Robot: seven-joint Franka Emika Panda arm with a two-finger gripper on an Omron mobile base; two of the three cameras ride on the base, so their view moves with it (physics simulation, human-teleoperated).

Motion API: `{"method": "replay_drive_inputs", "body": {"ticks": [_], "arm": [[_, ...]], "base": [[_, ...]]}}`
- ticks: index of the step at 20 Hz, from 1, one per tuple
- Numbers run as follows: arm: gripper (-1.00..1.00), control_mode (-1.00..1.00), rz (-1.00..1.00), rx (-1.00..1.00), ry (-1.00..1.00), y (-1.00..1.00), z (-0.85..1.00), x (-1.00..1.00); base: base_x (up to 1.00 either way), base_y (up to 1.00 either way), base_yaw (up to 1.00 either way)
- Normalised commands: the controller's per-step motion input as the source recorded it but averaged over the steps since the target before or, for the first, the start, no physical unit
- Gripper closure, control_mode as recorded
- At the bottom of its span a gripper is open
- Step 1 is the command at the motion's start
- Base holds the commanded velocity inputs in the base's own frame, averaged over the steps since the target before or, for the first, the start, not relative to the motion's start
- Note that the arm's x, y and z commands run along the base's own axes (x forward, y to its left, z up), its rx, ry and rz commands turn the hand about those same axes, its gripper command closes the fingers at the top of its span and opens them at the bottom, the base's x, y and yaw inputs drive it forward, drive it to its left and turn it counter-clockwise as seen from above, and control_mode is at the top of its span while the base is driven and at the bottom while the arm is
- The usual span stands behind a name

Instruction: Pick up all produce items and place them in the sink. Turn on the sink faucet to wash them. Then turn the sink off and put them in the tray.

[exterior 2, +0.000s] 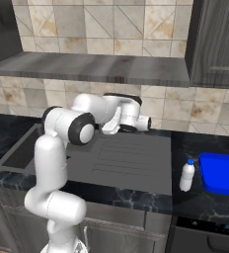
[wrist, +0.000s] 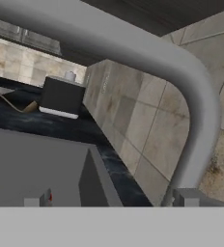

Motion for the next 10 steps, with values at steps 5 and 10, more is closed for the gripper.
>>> {"method": "replay_drive_inputs", "body": {"ticks": [5,10], "arm": [[-1.0,-1.0,0.0,0.0,-0.01,-0.16,-0.03,0.14],[-1.0,-1.0,0.0,0.0,0.0,-0.09,-0.11,0.29]], "base": [[0.0,0.0,0.0],[0.0,0.0,0.0]]}}
